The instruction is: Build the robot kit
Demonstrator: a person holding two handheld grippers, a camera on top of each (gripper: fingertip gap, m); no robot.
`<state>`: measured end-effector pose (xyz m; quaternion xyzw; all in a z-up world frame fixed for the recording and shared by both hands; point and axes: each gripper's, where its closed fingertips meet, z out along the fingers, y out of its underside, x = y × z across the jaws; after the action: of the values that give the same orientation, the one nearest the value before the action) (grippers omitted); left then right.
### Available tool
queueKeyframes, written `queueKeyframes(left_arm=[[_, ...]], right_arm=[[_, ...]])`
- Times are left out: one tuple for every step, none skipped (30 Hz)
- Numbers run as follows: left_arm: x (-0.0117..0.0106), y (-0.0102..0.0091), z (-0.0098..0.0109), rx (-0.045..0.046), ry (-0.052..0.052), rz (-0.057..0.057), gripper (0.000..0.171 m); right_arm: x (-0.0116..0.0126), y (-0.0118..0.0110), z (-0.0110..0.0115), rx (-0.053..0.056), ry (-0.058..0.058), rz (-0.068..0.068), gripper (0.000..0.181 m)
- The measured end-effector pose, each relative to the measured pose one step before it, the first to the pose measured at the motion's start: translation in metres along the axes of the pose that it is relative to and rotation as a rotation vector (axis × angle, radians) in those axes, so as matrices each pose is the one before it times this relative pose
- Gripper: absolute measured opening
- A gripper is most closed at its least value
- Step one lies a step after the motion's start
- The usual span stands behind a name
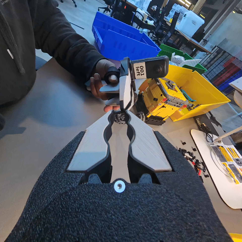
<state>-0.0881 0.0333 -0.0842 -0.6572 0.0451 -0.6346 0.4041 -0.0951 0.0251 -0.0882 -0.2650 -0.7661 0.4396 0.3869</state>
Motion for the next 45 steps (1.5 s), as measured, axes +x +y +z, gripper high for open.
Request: queueKeyframes(left_arm=[[0.00118,-0.00121,-0.00017,0.00878,0.0040,0.0041,0.001],[0.00147,-0.00182,-0.00034,0.01271,0.0060,0.0045,0.001],[0.00133,-0.00214,-0.00058,0.01609,0.0062,0.0012,0.001],[0.00074,-0.00237,-0.00086,0.01819,0.0038,-0.0020,0.001],[-0.00002,-0.00288,-0.00135,0.02070,0.0007,-0.0034,0.000],[-0.00026,-0.00259,-0.00171,0.01838,-0.0017,-0.0002,0.000],[-0.00072,-0.00224,-0.00141,0.01497,-0.0061,0.0055,0.000],[-0.00059,-0.00301,-0.00134,0.02106,-0.0061,0.0043,0.000],[-0.00041,-0.00392,-0.00139,0.02627,-0.0028,-0.0005,0.000],[-0.00058,-0.00418,-0.00144,0.02754,-0.0026,-0.0048,0.000],[-0.00116,-0.00415,-0.00107,0.02756,-0.0073,-0.0025,0.000],[-0.00105,-0.00372,-0.00071,0.02621,-0.0078,-0.0007,0.000],[0.00015,-0.00335,0.00014,0.02493,-0.0019,-0.0027,0.000],[0.00095,-0.00280,0.00059,0.02293,0.0017,-0.0014,0.000],[0.00127,-0.00191,0.00107,0.01740,0.0021,0.0026,0.000],[0.00167,-0.00160,0.00107,0.01383,0.0041,0.0048,0.000],[0.00198,-0.00149,0.00075,0.01154,0.0074,0.0042,0.000],[0.00165,-0.00020,0.00071,0.00224,0.0054,0.0051,0.000],[0.00064,0.00055,0.00047,-0.00191,0.0009,0.0064,0.000],[0.00034,0.00038,0.00013,0.00032,-0.0003,0.0036,0.000],[0.00066,0.00048,0.00008,-0.00034,0.0054,-0.0041,0.000],[0.00061,0.00057,0.00007,-0.00097,0.0075,-0.0085,0.000],[-0.00008,0.00023,0.00002,0.00079,0.0018,-0.0045,0.000],[-0.00040,0.00003,-0.00033,0.00055,-0.0012,0.0011,0.000],[-0.00014,-0.00073,-0.00038,0.00316,-0.0004,0.0022,0.000],[0.00015,-0.00151,-0.00067,0.00718,-0.0001,0.0018,0.000],[0.00001,-0.00202,-0.00082,0.00833,-0.0004,0.0032,0.000],[-0.00007,-0.00197,-0.00093,0.00815,-0.0016,0.0048,0.000],[-0.00025,-0.00219,-0.00097,0.00939,-0.0029,0.0052,0.000],[-0.00004,-0.00195,-0.00096,0.00854,-0.0010,0.0031,0.000],[-0.00001,-0.00111,-0.00038,0.00547,0.0011,-0.0017,0.000],[-0.00006,-0.00033,-0.00013,0.00344,0.0007,-0.0029,0.000],[0.00013,0.00063,0.00027,-0.00171,0.0014,-0.0015,0.000],[0.00002,0.00101,0.00041,-0.00395,-0.0003,0.0008,0.000],[-0.00034,0.00089,0.00045,-0.00392,-0.0034,0.0040,0.000],[-0.00028,0.00060,0.00001,-0.00506,-0.0038,0.0058,0.000],[-0.00013,-0.00055,-0.00043,-0.00100,-0.0042,0.0093,0.000],[0.00034,-0.00145,-0.00109,-0.00107,-0.0062,0.0160,0.000],[0.00006,-0.00220,-0.00177,-0.00150,-0.0146,0.0288,0.000],[0.00019,-0.00391,-0.00252,0.00133,-0.0223,0.0452,0.000],[0.00107,-0.00523,-0.00340,0.00119,-0.0221,0.0595,0.000],[0.00084,-0.00622,-0.00416,-0.00074,-0.0266,0.0723,0.000],[-0.00055,-0.00636,-0.00493,-0.00227,-0.0365,0.0815,0.000],[-0.00197,-0.00578,-0.00532,-0.00551,-0.0408,0.0815,0.000],[-0.00298,-0.00428,-0.00519,-0.01165,-0.0408,0.0730,0.004]], right_arm=[[0.00091,-0.00130,-0.00029,0.0080,0.0042,0.0027,0.016],[0.00143,-0.00177,-0.00052,0.0112,0.0078,0.0045,0.016],[0.00182,-0.00159,-0.00061,0.0098,0.0096,0.0026,0.016],[0.00193,-0.00122,-0.00099,0.0071,0.0091,0.0021,0.015],[0.00222,-0.00144,-0.00127,0.0090,0.0104,0.0023,0.013],[0.00350,-0.00152,-0.00165,0.0111,0.0176,0.0055,0.011],[0.00271,-0.00068,-0.00120,0.0057,0.0115,0.0088,0.010],[0.00206,0.00039,-0.00073,-0.0008,0.0084,0.0071,0.010],[0.00099,0.00020,-0.00003,0.0011,0.0077,0.0013,0.010],[-0.00063,0.00015,0.00096,0.0015,0.0008,0.0037,0.011],[-0.00027,0.00068,0.00209,-0.0026,0.0060,0.0078,0.015],[0.00241,0.00104,0.00304,-0.0053,0.0270,0.0008,0.020],[0.00365,0.00023,0.00307,0.0000,0.0391,-0.0095,0.022],[0.00411,-0.00084,0.00280,0.0059,0.0441,-0.0114,0.022],[0.00201,-0.00222,0.00220,0.0127,0.0313,-0.0113,0.022],[0.00214,-0.00232,0.00168,0.0107,0.0288,-0.0075,0.019],[0.00411,-0.00113,0.00067,0.0036,0.0371,-0.0113,0.013],[0.00409,0.00002,0.00016,-0.0039,0.0315,-0.0147,0.006],[0.00296,-0.00062,-0.00056,0.0023,0.0189,-0.0119,0.001],[0.00239,-0.00139,-0.00091,0.0087,0.0098,0.0012,0.000],[0.00155,-0.00093,-0.00073,0.0052,0.0015,0.0101,0.000],[0.00157,0.00027,-0.00059,-0.0006,0.0018,0.0075,0.000],[0.00210,0.00036,-0.00058,-0.0007,0.0079,-0.0014,0.000],[0.00116,0.00002,-0.00079,0.0023,0.0033,-0.0026,0.000],[-0.00057,0.00014,-0.00042,-0.0007,-0.0101,0.0045,0.000],[-0.00088,-0.00009,-0.00062,0.0018,-0.0118,0.0082,0.000],[0.00108,-0.00114,-0.00093,0.0091,0.0040,0.0056,0.001],[-0.00082,-0.00101,-0.00046,0.0079,-0.0072,0.0077,0.007],[-0.00217,0.00071,0.00061,-0.0060,-0.0167,0.0139,0.017],[-0.00135,0.00080,0.00103,-0.0061,-0.0061,0.0066,0.022],[-0.00055,-0.00031,0.00087,0.0022,0.0066,-0.0052,0.022],[-0.00045,0.00008,0.00128,-0.0019,0.0098,-0.0110,0.023],[-0.00003,0.00053,0.00139,-0.0066,0.0127,-0.0148,0.022],[0.00056,0.00117,0.00142,-0.0119,0.0133,-0.0123,0.021],[-0.00066,0.00368,0.00169,-0.0247,-0.0013,-0.0047,0.021],[-0.00223,0.00384,0.00096,-0.0205,-0.0165,-0.0055,0.021],[0.00142,0.00296,-0.00058,-0.0103,0.0013,-0.0056,0.020],[0.00299,0.00362,-0.00160,-0.0128,0.0000,0.0020,0.018],[0.00387,0.00431,-0.00269,-0.0195,-0.0060,0.0122,0.018],[0.00766,0.00313,-0.00403,-0.0117,0.0127,0.0150,0.018],[0.00918,0.00216,-0.00529,-0.0081,0.0190,0.0152,0.018],[0.01065,0.00155,-0.00602,-0.0065,0.0252,0.0161,0.018],[0.01075,0.00031,-0.00639,0.0006,0.0265,0.0153,0.018],[0.01005,0.00014,-0.00617,0.0024,0.0234,0.0168,0.018],[0.00794,0.00178,-0.00534,-0.0079,0.0126,0.0174,0.018]])
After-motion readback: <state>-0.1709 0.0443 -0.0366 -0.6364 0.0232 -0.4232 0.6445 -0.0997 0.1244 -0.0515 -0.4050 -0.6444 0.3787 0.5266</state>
